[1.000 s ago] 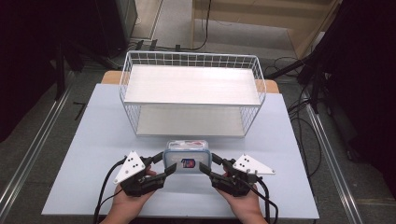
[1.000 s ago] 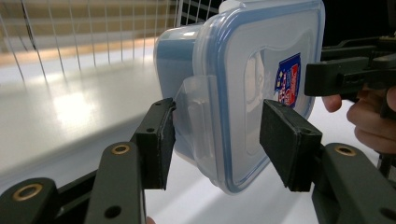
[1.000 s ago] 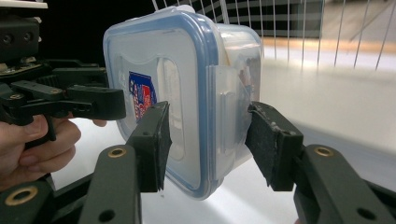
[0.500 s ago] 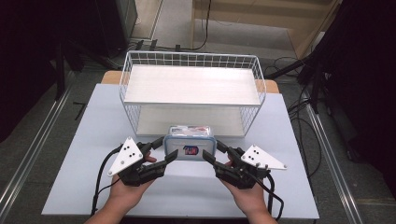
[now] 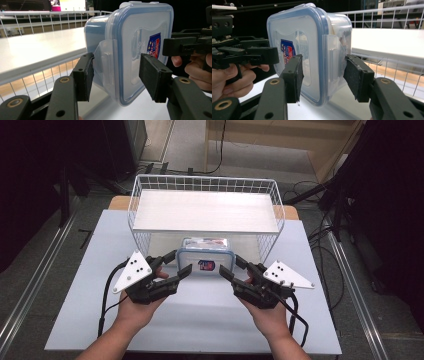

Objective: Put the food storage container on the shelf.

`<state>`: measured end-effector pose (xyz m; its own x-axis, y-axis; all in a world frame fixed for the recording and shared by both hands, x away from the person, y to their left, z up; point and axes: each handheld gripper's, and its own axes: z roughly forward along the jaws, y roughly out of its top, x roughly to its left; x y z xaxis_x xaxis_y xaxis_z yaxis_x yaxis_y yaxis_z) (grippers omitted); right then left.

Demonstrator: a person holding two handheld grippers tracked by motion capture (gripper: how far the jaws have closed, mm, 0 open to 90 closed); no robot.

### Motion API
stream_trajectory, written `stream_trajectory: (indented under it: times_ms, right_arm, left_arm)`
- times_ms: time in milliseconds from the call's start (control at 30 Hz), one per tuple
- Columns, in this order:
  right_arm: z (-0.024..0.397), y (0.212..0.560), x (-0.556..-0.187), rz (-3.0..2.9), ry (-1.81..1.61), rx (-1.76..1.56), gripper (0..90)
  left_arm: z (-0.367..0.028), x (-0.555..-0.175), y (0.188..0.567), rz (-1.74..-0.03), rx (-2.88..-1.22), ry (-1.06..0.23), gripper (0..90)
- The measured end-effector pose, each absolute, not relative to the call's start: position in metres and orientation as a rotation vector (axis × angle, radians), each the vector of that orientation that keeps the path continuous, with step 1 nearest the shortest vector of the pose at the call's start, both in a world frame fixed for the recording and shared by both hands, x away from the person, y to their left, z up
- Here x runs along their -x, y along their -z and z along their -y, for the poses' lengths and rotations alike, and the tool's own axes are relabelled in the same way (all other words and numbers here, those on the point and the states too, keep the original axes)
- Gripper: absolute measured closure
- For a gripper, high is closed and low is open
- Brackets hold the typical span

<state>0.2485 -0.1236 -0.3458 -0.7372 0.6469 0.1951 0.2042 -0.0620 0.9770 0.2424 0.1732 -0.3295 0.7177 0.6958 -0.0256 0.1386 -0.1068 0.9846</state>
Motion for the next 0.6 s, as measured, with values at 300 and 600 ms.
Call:
stream_trajectory:
  times_ms: [300,600]
  right_arm:
    - [0.123,0.333,-0.265,-1.868,-1.858,-0.895,50.8]
    - [0.122,0.324,-0.282,-1.866,-1.851,-0.909,50.7]
  left_arm:
    - [-0.173,-0.26,0.318,-0.674,-1.639,-0.551,46.4]
    - [-0.174,-0.28,0.31,-0.664,-1.632,-0.547,46.4]
